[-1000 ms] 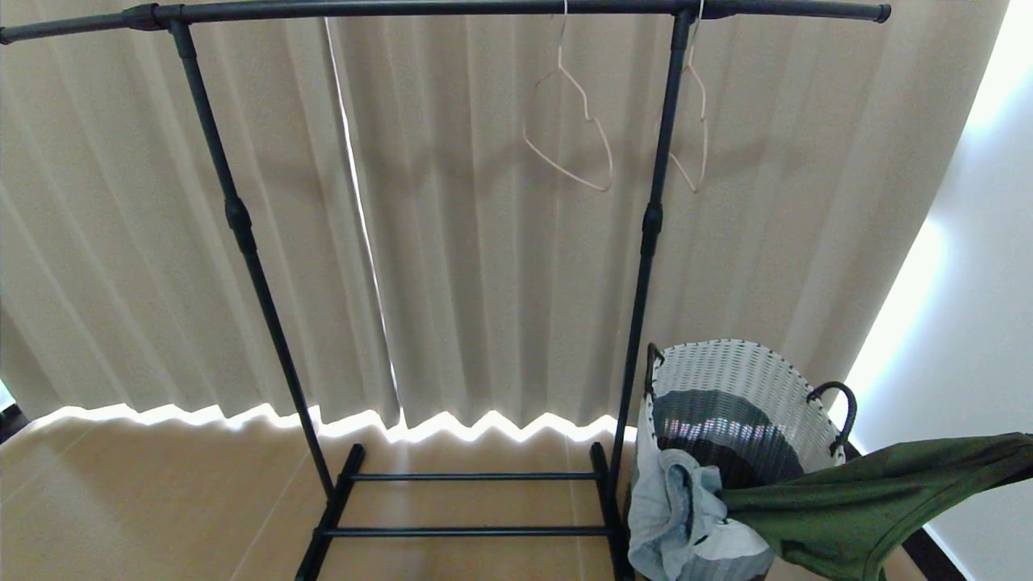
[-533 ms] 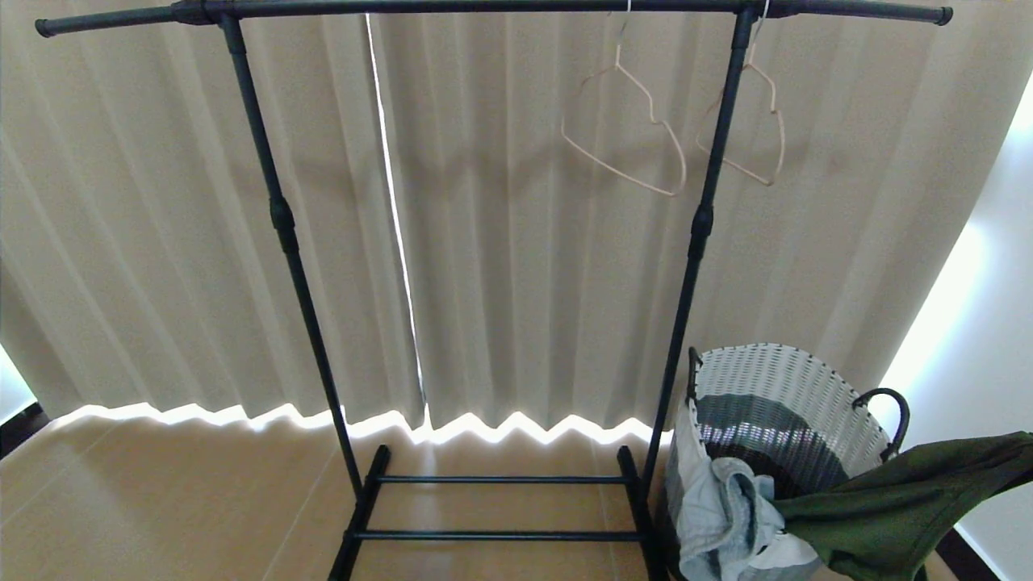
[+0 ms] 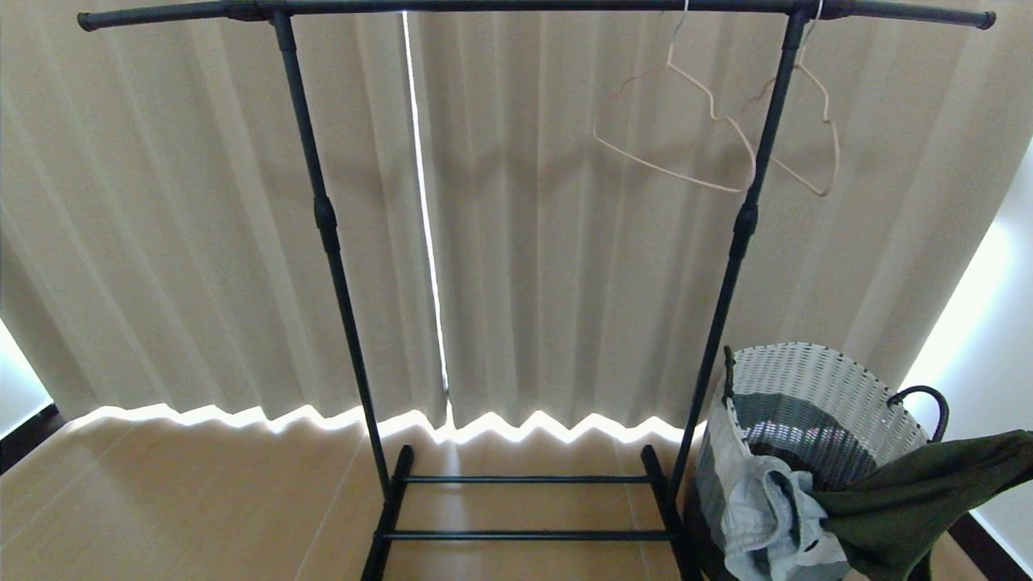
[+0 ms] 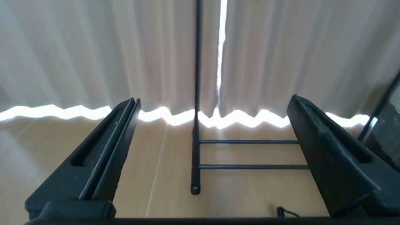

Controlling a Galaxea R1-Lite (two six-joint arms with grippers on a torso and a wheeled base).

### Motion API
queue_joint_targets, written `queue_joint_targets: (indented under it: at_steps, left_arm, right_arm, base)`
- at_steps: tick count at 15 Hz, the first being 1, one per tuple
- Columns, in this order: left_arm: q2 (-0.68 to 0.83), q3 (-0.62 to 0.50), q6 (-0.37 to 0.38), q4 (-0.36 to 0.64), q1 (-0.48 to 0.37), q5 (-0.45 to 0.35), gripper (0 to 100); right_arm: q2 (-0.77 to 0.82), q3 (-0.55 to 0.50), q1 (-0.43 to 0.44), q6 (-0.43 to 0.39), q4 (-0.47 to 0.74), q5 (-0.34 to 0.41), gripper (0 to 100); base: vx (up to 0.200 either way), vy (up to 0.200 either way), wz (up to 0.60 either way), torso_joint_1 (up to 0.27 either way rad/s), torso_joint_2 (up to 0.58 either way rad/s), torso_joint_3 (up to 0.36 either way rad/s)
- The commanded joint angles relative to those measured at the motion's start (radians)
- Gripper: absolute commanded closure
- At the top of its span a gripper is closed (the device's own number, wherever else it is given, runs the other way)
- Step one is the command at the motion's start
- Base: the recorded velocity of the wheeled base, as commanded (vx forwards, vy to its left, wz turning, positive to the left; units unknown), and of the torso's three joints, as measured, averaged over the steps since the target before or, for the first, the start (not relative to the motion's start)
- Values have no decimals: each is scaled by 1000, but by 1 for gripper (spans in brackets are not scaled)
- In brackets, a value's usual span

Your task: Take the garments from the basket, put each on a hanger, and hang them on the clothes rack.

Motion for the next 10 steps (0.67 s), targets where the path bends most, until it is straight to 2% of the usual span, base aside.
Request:
queue_joint_targets:
  at_steps: [1,5,6,8,10]
  left_arm:
    - [2,0,0,0,0,0,0]
    - [0,-3,5,-21,0,-4,0]
    - [0,-20,3,-35,0,-33,0]
    - [20,-124,0,-36,-4,-193,0]
    - [146,-190,2,-47,-16,-210,0]
  right_arm:
    - [2,-5,0,0,-1,0,100]
    - [4,-33,6,0,22,11,100]
    - [4,-53,16,1,42,17,100]
    - [5,-148,71,27,119,22,100]
    - [7,-228,126,61,182,22,100]
  base:
    - [0,0,0,0,0,0]
    - [0,0,0,0,0,0]
    - [0,0,0,0,0,0]
    - [0,0,0,0,0,0]
    - [0,0,0,0,0,0]
